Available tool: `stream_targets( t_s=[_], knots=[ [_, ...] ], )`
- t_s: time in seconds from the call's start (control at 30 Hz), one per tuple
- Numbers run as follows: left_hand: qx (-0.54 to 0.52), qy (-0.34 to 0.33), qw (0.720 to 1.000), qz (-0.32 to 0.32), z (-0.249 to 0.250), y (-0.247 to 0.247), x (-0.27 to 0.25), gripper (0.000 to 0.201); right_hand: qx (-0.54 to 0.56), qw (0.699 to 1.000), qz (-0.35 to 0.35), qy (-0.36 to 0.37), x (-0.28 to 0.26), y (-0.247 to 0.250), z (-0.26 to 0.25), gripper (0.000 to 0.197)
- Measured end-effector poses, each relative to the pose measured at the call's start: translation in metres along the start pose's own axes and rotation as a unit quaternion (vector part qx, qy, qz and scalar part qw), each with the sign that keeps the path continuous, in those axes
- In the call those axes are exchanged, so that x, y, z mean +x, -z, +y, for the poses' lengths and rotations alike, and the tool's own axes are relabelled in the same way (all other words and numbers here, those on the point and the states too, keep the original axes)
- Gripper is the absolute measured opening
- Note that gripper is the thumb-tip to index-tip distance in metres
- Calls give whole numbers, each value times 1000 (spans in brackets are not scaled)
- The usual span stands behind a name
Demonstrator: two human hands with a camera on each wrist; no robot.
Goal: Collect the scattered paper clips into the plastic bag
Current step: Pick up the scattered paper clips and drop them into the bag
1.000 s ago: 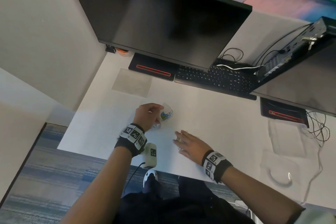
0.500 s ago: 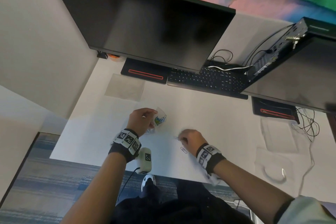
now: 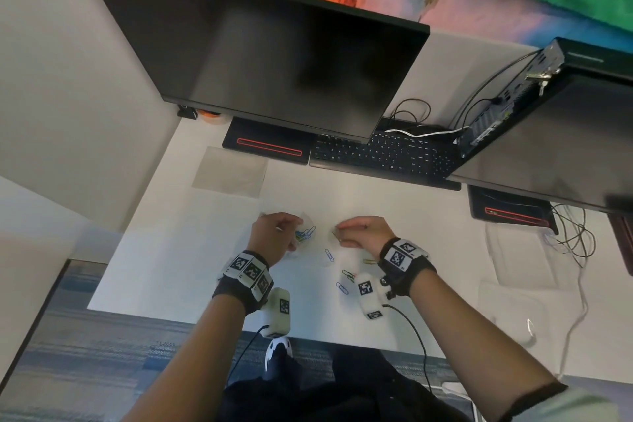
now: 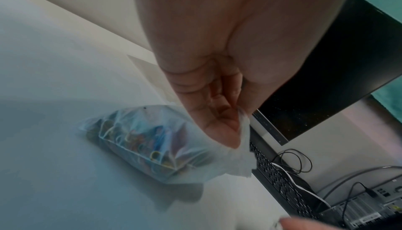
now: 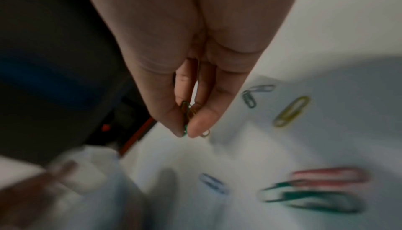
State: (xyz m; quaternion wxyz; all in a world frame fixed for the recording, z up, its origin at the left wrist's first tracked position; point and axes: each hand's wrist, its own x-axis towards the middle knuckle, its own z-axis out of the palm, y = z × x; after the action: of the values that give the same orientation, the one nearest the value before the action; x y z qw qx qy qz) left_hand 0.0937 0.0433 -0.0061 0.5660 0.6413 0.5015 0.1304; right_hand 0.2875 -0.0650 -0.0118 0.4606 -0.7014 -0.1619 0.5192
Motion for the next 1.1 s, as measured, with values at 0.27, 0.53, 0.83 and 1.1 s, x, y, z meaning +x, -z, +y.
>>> stream_targets(
  t_s=[0.27, 0.53, 0.83, 1.1],
  knots=[
    [16, -17, 1000, -9, 10, -10, -6, 13, -98, 994, -4, 48, 1, -47, -9, 11],
    [-11, -6, 1000, -15, 8, -7, -4, 12, -266, 949, -56, 161, -11, -30, -21, 19],
    [-31, -10, 999, -12, 4, 0, -5, 17, -448, 886, 103, -63, -5, 79, 34, 76],
    [-45, 3, 999, -11, 2, 7, -4, 17, -393, 895, 201, 71, 15, 25, 57, 35]
  ],
)
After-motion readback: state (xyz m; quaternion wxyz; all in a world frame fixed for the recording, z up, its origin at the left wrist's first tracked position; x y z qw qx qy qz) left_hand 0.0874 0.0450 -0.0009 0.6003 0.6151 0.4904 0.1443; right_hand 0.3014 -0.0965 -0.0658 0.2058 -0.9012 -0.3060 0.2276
